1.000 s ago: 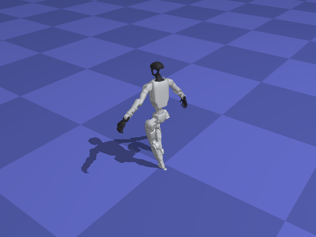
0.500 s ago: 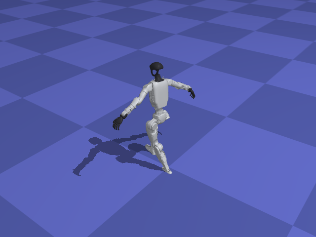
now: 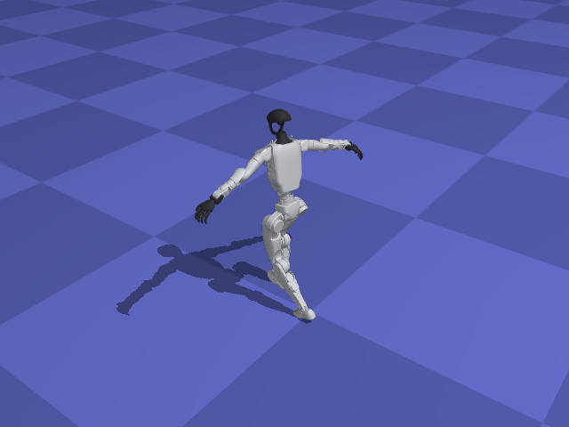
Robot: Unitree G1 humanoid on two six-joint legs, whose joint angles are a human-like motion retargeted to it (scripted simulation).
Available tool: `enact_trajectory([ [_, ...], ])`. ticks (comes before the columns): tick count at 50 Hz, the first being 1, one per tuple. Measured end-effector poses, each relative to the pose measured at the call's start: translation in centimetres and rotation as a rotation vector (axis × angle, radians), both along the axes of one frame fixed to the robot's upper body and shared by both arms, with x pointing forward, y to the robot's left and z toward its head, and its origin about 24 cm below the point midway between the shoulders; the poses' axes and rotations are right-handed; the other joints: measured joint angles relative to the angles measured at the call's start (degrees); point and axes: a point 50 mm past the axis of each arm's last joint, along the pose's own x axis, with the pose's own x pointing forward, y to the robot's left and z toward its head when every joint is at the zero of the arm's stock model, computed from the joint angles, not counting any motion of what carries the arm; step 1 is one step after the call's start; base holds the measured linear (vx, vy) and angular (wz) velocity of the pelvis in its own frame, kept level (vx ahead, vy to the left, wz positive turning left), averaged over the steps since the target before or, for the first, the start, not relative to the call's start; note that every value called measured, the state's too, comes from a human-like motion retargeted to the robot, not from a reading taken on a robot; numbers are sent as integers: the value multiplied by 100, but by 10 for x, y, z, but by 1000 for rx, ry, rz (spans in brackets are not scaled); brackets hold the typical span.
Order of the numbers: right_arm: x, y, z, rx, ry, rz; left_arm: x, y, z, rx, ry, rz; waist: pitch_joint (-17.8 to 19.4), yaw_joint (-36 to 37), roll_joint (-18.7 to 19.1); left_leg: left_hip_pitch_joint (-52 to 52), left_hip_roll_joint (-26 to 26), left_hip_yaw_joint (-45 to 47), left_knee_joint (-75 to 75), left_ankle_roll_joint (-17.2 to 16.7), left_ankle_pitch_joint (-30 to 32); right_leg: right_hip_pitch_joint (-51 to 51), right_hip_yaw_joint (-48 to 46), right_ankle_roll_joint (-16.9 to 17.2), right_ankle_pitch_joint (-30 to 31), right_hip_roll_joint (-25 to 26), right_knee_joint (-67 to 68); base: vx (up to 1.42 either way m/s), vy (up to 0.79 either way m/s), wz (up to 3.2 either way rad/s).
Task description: Walk
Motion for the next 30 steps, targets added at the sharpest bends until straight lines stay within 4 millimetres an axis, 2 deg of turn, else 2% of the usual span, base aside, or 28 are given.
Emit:
enact_trajectory([
  [2, -2, 0, 2, -2, 5, -7, 0, 0, 1, 0, 3, -3, 48, 25, 67, -174, 174, 44, 495, 19, -309, 202, -11, -40, -28, 156, -172, 23, -10, -17],
  [9, -12, -1, 6, 5, 33, -32, 6, 2, 3, 1, 15, -29, 204, 226, 332, -971, 911, 147, 2444, -132, -413, 877, 12, -185, -88, 770, -776, 22, -9, -20],
  [16, -23, 1, 4, 40, 58, -49, 12, 2, 3, -4, 37, -64, 304, 523, 372, -1917, 1440, 83, 3394, 158, -1005, 1485, 257, -261, -153, 1122, -1239, 22, -7, -21],
  [23, -28, 3, 0, 73, 58, -46, 17, 1, 1, -9, 48, -84, 439, 810, 185, -2725, 1367, -13, 2934, 447, -1417, 2138, 669, -267, -204, 1158, -1653, 20, -3, -23],
  [30, -27, 3, -2, 77, 51, -31, 13, -2, -4, -18, 46, -68, 537, 1003, 7, -3230, 947, 31, 1770, 417, -1105, 2647, 1016, -266, -326, 1065, -1854, 17, 1, -18],
])
